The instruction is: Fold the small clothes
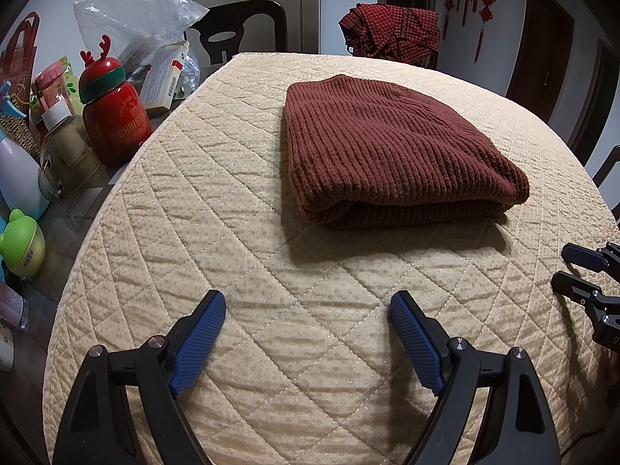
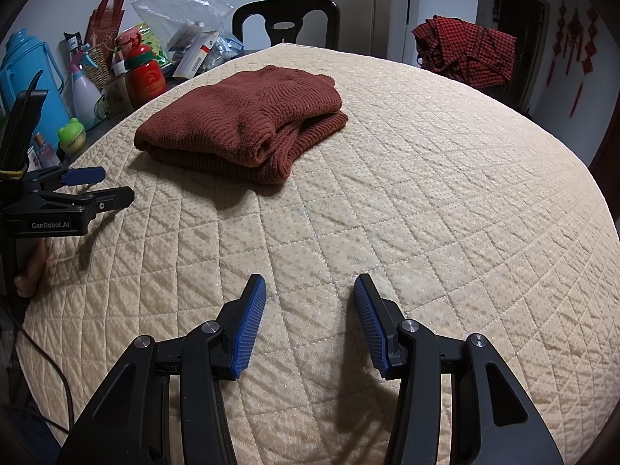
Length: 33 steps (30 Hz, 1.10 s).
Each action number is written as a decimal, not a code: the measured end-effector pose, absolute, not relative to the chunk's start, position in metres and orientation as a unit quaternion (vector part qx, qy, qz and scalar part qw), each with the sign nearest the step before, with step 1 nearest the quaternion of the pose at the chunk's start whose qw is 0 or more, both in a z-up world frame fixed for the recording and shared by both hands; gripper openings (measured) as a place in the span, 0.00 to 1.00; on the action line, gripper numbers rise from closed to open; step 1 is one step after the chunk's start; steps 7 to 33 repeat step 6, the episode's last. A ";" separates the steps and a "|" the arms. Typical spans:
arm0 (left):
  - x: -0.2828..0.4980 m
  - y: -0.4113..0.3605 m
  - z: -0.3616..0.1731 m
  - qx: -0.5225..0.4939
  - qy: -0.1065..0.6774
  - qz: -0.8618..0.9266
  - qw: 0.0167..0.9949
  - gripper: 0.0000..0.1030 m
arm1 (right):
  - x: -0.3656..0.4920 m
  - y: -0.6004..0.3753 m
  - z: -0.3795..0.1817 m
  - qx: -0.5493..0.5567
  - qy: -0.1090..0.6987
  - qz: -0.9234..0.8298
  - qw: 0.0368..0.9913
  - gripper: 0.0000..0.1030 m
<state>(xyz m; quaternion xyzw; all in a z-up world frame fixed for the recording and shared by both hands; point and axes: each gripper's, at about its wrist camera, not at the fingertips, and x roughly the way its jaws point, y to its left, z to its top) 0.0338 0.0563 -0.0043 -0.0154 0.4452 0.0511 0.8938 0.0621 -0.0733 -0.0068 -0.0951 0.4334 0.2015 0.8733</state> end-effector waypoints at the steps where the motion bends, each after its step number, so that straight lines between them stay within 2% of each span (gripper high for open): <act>1: 0.034 0.056 -0.004 -0.015 0.445 0.051 0.894 0.86 | 0.062 -0.073 -0.007 -0.095 0.433 0.201 0.873 0.47; 33: 0.034 0.056 -0.004 -0.016 0.445 0.051 0.894 0.86 | 0.062 -0.073 -0.007 -0.096 0.433 0.201 0.873 0.47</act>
